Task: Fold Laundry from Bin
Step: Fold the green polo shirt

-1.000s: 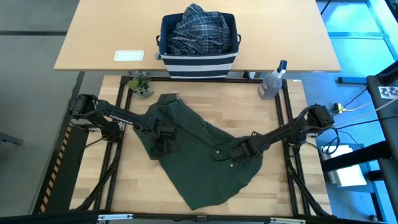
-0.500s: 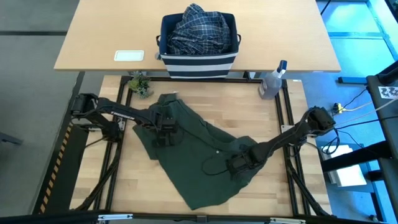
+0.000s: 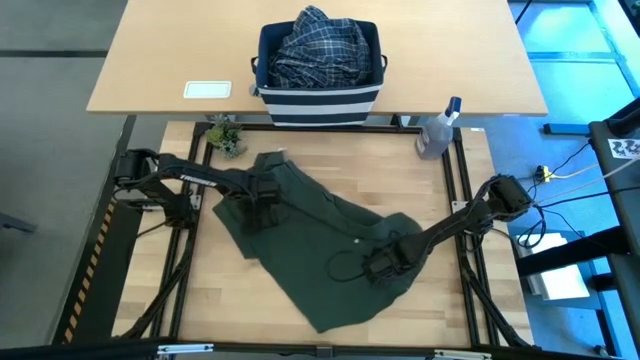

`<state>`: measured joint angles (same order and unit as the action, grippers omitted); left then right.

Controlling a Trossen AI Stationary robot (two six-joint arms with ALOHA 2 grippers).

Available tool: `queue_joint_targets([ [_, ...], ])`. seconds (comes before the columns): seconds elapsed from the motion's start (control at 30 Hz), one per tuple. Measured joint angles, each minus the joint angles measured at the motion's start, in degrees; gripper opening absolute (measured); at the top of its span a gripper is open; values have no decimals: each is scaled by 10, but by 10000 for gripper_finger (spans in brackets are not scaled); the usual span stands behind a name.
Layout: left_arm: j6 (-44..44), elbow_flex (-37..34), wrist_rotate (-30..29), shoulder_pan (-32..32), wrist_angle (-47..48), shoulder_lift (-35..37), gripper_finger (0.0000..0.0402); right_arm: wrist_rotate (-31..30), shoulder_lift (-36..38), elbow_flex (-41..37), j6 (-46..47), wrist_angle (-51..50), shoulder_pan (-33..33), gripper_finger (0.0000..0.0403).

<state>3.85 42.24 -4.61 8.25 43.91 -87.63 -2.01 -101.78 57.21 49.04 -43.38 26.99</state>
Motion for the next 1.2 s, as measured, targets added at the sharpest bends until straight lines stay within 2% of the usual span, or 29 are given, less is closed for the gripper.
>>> queue_joint_targets([
  [0.27,56,-8,103,-65,-33,1,25,-31,0,-3,9,-117,-16,1],
  [0.4,93,-10,164,-105,-125,-1,24,-60,-1,-4,-1,-142,-38,1],
  [0.53,109,-10,191,-150,-243,-1,24,-92,-1,-5,-29,-143,-65,1],
  [0.6,106,-5,198,-167,-259,-1,24,-99,-1,-5,-46,-142,-78,1],
  [0.7,107,15,195,-179,-231,-1,24,-98,-1,-5,-69,-142,-92,1],
  [0.9,105,68,176,-182,-95,-1,24,-89,24,-5,-73,-175,-87,1],
  [1.1,76,140,69,-179,28,0,24,-90,70,-4,-66,-184,-67,1],
  [1.2,56,181,17,-171,69,0,24,-117,93,-4,-61,-176,-55,1],
])
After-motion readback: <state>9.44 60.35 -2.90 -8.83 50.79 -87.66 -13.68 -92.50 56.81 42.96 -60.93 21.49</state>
